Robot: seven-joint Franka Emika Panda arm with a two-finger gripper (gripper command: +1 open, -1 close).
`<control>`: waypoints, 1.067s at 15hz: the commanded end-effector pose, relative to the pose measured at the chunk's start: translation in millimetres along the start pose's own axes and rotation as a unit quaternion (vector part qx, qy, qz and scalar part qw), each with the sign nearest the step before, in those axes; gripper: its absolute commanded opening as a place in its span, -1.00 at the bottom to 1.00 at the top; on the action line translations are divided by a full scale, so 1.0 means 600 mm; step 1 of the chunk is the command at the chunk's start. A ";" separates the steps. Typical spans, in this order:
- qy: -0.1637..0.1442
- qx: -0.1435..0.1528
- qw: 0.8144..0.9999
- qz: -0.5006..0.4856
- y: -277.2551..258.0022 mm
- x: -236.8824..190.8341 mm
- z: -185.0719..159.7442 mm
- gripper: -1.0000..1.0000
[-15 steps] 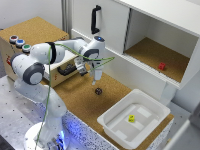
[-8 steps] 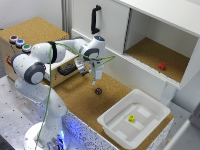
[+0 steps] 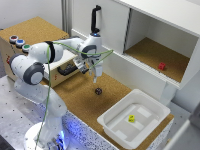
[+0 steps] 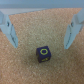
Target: Place the purple object on the table
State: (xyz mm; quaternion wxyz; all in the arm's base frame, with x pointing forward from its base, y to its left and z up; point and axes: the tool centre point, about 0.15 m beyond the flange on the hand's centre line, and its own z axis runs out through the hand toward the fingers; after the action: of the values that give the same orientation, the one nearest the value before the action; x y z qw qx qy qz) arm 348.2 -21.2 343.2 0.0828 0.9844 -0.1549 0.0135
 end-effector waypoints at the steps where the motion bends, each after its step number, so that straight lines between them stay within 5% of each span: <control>1: 0.058 0.045 0.996 -0.041 0.013 -0.031 0.050 1.00; 4: 0.076 0.082 0.991 -0.071 0.026 -0.031 0.069 1.00; 12: 0.080 0.066 0.990 -0.100 0.033 -0.020 0.084 1.00; 13: 0.046 0.049 0.994 -0.088 0.029 -0.007 0.070 1.00; 16: 0.050 0.015 0.986 -0.159 0.014 -0.007 0.104 1.00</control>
State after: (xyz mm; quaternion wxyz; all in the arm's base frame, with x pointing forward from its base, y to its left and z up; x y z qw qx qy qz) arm 338.5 -41.8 304.4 0.0427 0.9962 -0.0468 0.0599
